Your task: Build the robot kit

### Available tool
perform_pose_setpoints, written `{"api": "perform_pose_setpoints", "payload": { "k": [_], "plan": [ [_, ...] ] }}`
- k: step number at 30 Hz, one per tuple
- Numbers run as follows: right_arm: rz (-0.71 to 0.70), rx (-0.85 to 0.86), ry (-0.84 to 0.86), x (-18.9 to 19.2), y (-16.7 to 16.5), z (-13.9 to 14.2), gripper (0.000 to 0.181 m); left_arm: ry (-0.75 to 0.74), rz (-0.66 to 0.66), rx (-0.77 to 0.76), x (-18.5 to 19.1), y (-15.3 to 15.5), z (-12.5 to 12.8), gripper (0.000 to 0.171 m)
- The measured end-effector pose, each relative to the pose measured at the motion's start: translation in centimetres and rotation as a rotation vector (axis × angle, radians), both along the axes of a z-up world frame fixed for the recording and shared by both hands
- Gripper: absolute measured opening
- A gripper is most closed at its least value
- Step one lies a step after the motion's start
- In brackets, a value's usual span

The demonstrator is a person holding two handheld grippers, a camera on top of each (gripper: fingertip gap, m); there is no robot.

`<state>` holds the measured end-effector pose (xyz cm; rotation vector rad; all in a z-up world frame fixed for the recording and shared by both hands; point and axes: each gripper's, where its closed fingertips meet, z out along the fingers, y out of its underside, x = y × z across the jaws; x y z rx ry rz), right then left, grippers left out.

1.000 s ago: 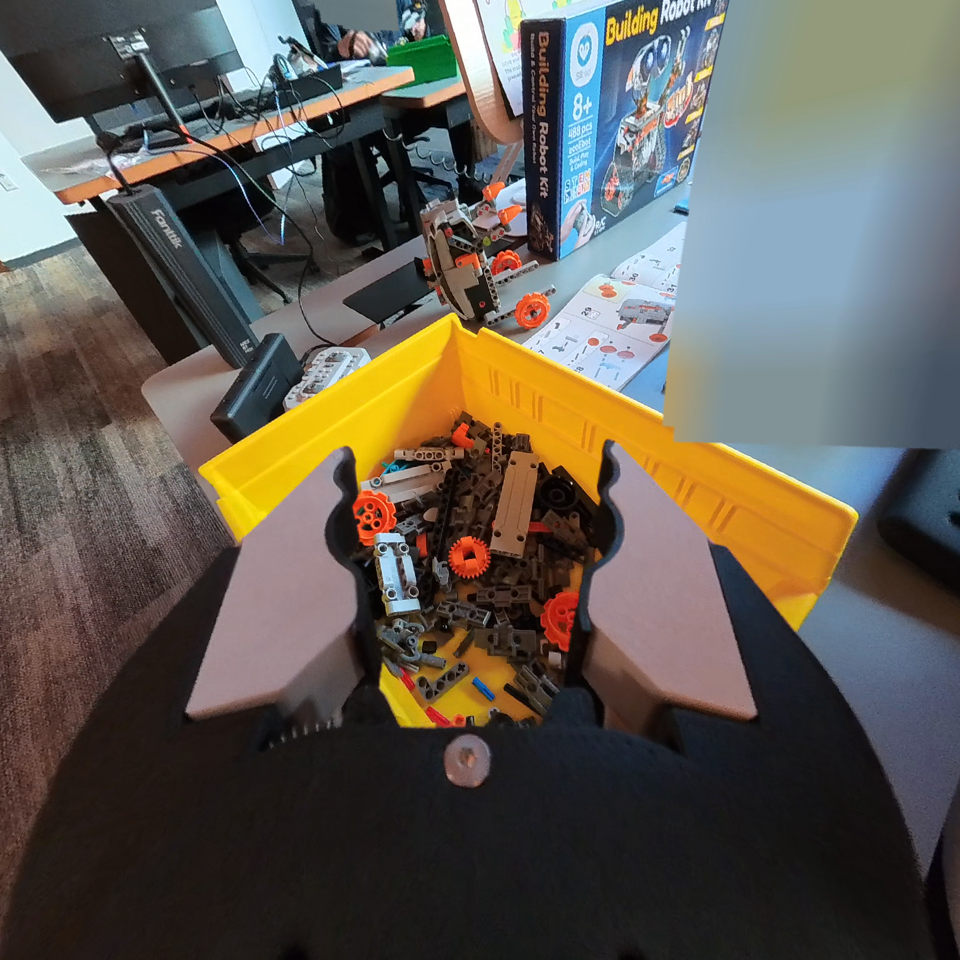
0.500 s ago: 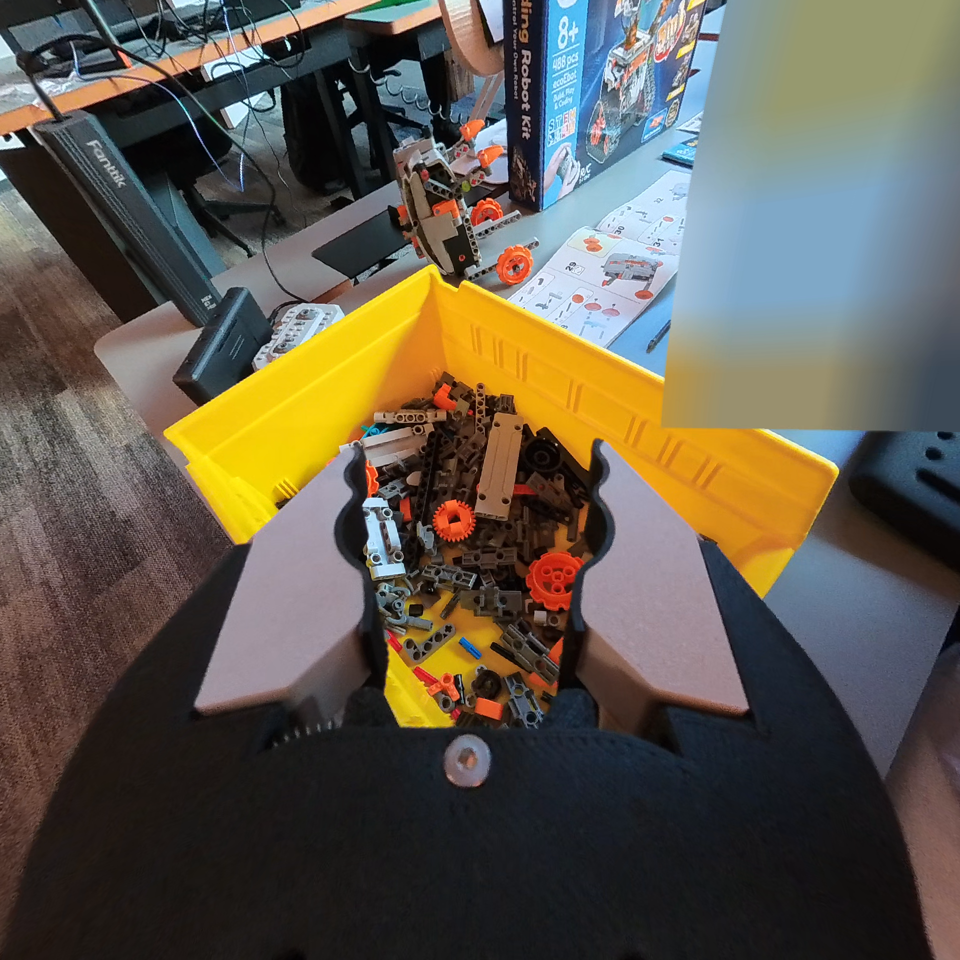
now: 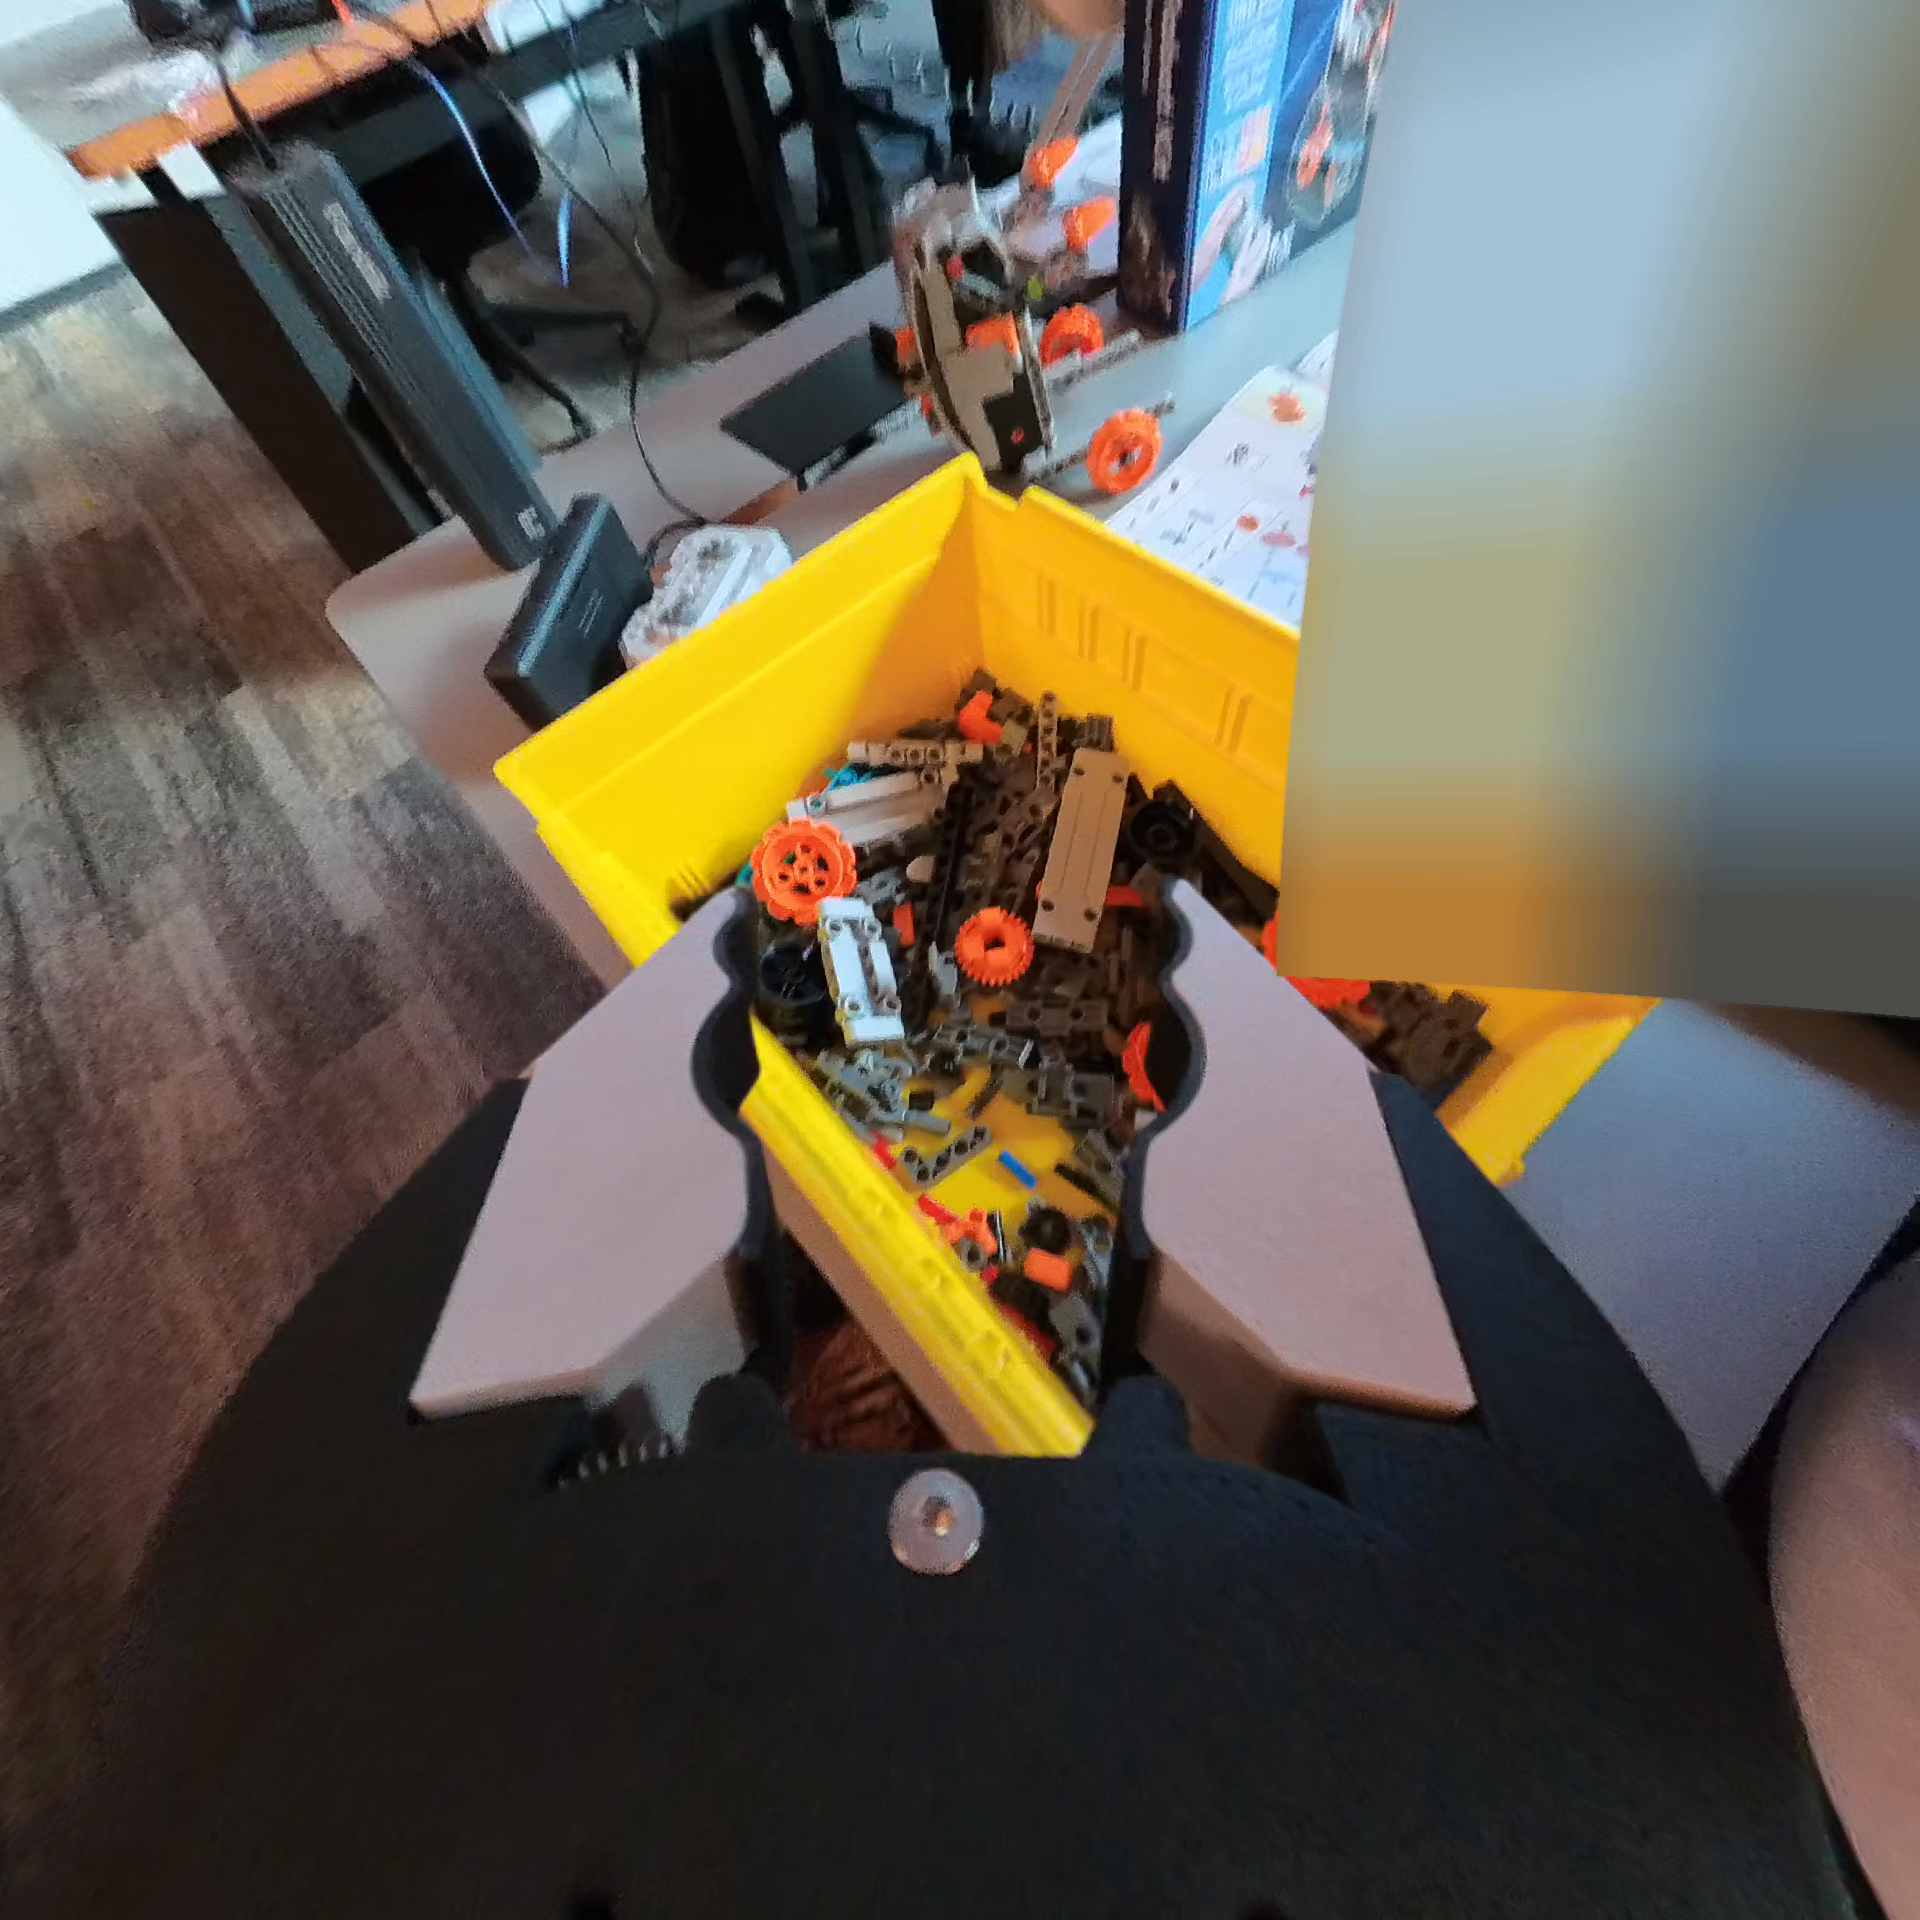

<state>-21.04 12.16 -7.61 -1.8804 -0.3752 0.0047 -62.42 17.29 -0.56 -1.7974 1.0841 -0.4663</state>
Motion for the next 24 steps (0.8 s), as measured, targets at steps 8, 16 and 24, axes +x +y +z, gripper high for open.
{"api": "perform_pose_setpoints", "payload": {
  "k": [8,16,24],
  "plan": [
    [0.007,-0.005,-0.021,-0.2,0.0,-0.2,0.014,0.382,-0.061,-0.3,-2.1,-2.4,-5.9,0.015],
    [0.01,0.009,-0.017,-0.2,-0.1,0.1,0.014,0.705,-0.258,-0.541,-1.7,-4.7,-9.5,0.007],
    [0.024,0.006,-0.018,-0.5,-0.1,0.0,0.014,0.953,-0.413,-0.564,-1.8,-6.3,-11.8,0.041]
  ]
}}
